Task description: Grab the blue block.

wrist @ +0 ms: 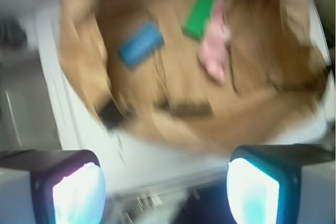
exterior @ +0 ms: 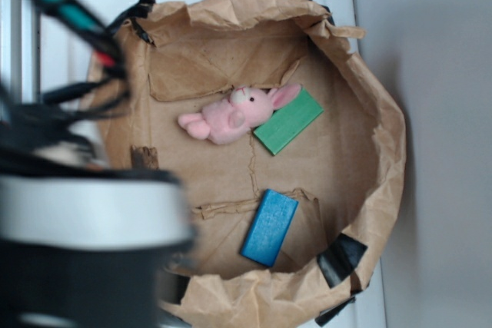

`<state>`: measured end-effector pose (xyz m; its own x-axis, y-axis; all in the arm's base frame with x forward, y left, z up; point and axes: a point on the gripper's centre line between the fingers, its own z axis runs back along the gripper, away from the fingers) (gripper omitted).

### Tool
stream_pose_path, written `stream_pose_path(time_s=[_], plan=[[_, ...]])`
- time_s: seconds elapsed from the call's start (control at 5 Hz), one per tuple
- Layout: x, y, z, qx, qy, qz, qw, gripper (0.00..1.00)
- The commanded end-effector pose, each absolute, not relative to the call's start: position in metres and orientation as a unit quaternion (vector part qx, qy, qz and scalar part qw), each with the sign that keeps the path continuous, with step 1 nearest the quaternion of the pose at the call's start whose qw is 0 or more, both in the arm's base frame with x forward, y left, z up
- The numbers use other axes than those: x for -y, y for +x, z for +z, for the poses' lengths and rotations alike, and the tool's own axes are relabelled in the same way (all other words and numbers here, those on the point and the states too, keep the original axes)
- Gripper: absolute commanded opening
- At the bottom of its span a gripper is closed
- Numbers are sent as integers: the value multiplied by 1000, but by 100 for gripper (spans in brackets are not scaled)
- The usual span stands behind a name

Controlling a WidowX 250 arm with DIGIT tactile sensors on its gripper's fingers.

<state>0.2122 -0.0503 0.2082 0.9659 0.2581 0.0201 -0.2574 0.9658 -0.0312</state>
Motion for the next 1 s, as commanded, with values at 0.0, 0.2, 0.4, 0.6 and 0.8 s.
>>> stream_pose_path(time_s=[0.0, 0.2, 0.4, 0.6, 0.8], plan=[[35, 238, 215, 87, -45, 203, 974, 100], [35, 238, 215, 87, -45, 203, 974, 100], [23, 231, 194, 66, -45, 294, 952, 100], [14, 236, 169, 60, -52, 350, 934, 100], [9, 258, 152, 65, -52, 371, 925, 100]])
